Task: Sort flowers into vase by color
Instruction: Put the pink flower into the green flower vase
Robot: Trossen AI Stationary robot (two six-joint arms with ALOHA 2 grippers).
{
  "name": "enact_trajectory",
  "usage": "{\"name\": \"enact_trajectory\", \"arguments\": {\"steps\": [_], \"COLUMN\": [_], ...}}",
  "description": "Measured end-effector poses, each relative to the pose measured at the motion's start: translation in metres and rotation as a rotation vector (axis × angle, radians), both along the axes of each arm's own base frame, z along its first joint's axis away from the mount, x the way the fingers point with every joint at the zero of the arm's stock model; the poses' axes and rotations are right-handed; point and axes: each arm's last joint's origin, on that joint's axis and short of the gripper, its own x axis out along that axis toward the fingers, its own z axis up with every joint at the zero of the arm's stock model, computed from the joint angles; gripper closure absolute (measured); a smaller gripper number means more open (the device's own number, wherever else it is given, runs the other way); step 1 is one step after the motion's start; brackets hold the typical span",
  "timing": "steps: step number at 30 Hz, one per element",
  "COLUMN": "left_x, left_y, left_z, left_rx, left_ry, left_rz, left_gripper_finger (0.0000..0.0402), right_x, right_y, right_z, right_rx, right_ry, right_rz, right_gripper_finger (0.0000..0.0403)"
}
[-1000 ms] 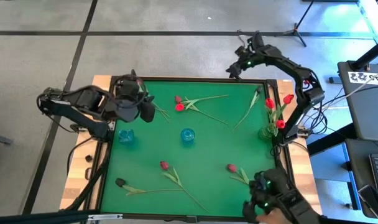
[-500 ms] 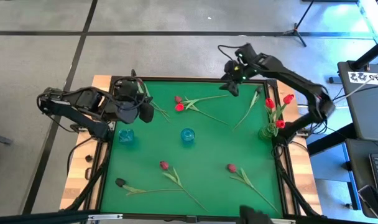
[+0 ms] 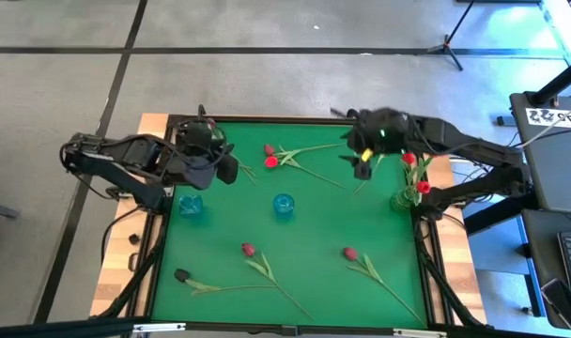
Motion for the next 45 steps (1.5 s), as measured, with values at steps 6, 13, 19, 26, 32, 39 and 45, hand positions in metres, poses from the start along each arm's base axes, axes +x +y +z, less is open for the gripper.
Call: {"name": "enact_trajectory", "arguments": {"steps": [6, 13, 19, 26, 32, 39, 45], "left_x": [0.012, 0.019, 0.017, 0.012, 0.003, -0.006, -0.01], "left_y": [-0.003, -0.005, -0.004, -0.005, -0.014, -0.021, -0.027], "left_z": [-0.007, -0.012, -0.011, -0.012, -0.013, -0.013, -0.014], "left_rx": [0.003, 0.009, 0.056, 0.067, 0.098, 0.138, 0.147], "left_ry": [0.028, 0.05, 0.09, 0.159, 0.218, 0.26, 0.284], "left_rz": [-0.002, -0.003, -0.017, -0.061, -0.106, -0.139, -0.169], "left_gripper_finger": [0.0265, 0.0265, 0.0265, 0.0265, 0.0265, 0.0265, 0.0265], "right_x": [-0.016, -0.028, -0.029, -0.007, 0.019, 0.039, 0.044], "right_y": [0.048, 0.095, 0.127, 0.142, 0.156, 0.165, 0.167], "right_z": [0.001, -0.006, -0.017, -0.037, -0.065, -0.116, -0.133], "right_rx": [-0.101, -0.183, -0.27, -0.314, -0.325, -0.46, -0.483], "right_ry": [0.068, 0.112, 0.121, 0.156, 0.169, 0.296, 0.323], "right_rz": [-0.027, -0.039, -0.06, -0.103, -0.102, -0.117, -0.182], "right_gripper_finger": [0.0139, 0.0139, 0.0139, 0.0139, 0.0139, 0.0139, 0.0139]}}
